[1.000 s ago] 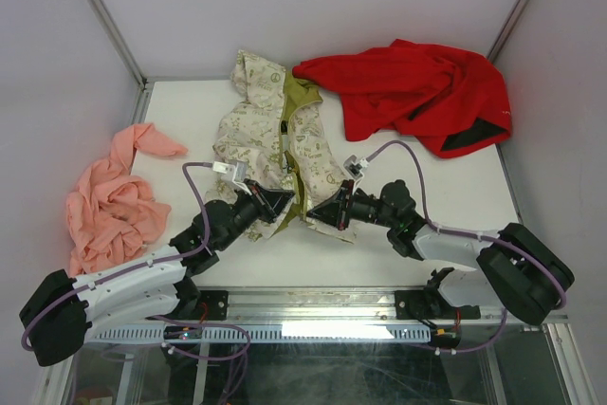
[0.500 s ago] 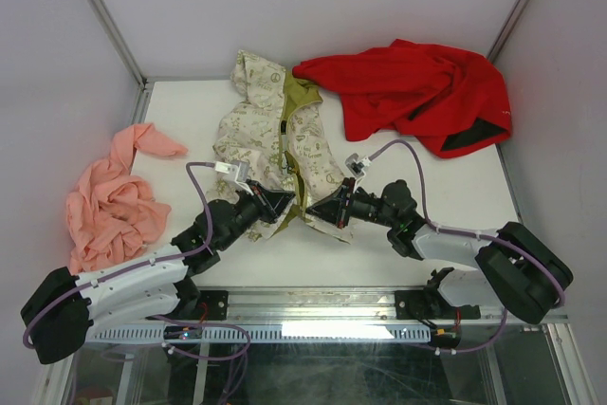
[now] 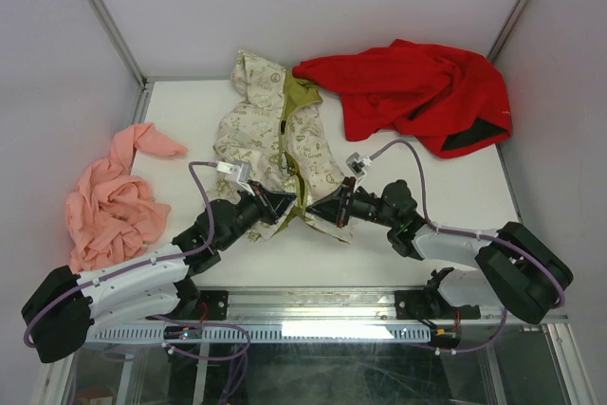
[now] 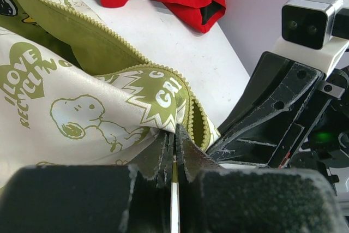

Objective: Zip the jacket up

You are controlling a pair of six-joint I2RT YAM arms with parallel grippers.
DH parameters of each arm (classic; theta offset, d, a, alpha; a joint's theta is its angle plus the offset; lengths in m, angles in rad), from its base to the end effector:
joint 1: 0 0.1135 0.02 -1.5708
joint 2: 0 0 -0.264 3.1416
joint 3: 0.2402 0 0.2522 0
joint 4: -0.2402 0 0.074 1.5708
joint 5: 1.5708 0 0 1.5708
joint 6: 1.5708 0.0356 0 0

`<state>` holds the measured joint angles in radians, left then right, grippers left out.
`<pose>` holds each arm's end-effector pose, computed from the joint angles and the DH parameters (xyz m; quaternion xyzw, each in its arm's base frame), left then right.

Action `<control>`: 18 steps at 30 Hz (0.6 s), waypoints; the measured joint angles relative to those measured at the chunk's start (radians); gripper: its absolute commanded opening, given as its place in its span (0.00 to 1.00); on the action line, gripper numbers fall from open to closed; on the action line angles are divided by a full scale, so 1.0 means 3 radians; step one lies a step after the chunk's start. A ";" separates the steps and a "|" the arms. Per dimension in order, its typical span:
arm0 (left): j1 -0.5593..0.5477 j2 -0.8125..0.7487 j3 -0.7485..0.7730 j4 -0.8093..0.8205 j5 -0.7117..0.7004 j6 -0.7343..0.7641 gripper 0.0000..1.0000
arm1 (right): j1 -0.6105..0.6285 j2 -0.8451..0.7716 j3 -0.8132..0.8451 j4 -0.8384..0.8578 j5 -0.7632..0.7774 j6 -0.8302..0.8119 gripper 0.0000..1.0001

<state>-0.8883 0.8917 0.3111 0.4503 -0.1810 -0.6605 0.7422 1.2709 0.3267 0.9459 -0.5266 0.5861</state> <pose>0.1311 -0.1512 0.2206 0.0259 0.7505 -0.4108 0.5171 0.1641 0.1747 0.2027 -0.2368 0.6657 0.5660 0.4247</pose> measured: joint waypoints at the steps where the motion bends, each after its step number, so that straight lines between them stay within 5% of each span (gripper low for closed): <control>1: 0.0000 0.0001 0.0000 0.0000 0.0001 0.0000 0.00 | 0.0000 0.0000 0.0000 0.0001 0.0004 0.0000 0.00; 18: 0.0000 0.0001 0.0003 -0.0093 -0.0025 -0.0008 0.00 | 0.0000 0.0000 0.0000 0.0000 0.0062 0.0004 0.00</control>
<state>-0.8883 0.8921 0.3119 0.4225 -0.1886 -0.6628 0.7422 1.2709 0.3267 0.9459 -0.5079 0.5873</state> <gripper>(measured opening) 0.009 0.008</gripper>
